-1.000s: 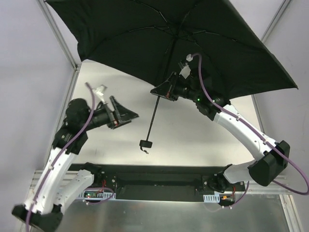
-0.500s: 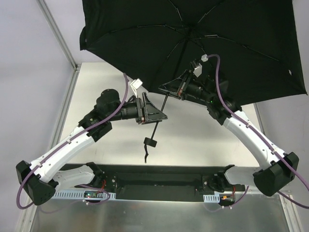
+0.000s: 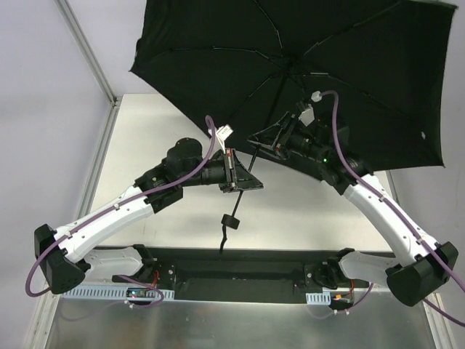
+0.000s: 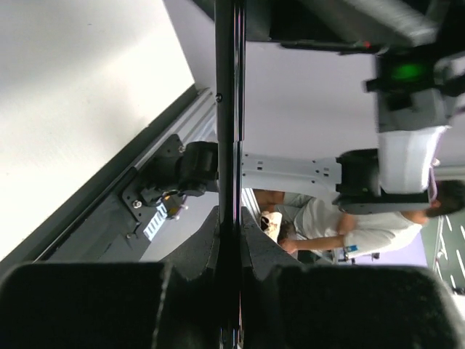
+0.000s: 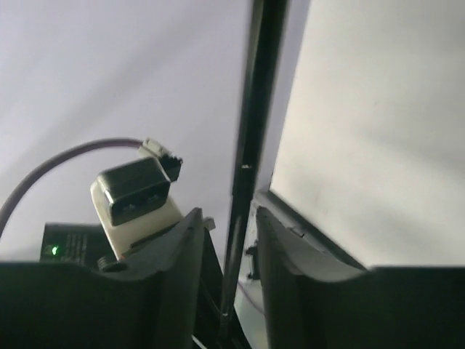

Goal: Put away the umbrella

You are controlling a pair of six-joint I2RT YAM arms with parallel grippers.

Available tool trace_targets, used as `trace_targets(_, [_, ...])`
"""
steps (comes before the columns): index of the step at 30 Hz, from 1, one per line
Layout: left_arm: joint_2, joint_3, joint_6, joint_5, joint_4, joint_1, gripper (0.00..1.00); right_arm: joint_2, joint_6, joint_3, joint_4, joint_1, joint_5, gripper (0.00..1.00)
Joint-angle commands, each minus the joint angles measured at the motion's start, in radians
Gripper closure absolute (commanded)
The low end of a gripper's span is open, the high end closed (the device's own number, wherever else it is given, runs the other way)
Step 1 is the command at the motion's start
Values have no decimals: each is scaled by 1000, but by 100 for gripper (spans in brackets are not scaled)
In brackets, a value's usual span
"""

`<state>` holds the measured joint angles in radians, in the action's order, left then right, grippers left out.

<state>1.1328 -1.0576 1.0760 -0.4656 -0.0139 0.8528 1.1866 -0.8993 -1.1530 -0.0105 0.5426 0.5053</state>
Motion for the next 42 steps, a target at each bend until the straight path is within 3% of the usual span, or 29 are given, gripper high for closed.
trace_targets(1, [-19,-76,-31,154,124,32,100,-58,167,-155,-274,-21,-216,50])
trace_targets(6, [8,-104,-25,212,180,68,100,-10,223,-251,-384,-43,-395,22])
trace_targets(19, [53,-111,-19,203,180,88,100,287,125,-525,-305,-124,-485,17])
trace_targets(31, [41,-99,-21,200,192,89,100,491,27,-754,-252,-144,-603,28])
trace_targets(40, [32,-111,-39,209,201,89,100,600,49,-895,-325,-142,-585,57])
trace_targets(42, [28,-113,-44,214,203,91,100,596,78,-889,-329,-142,-579,57])
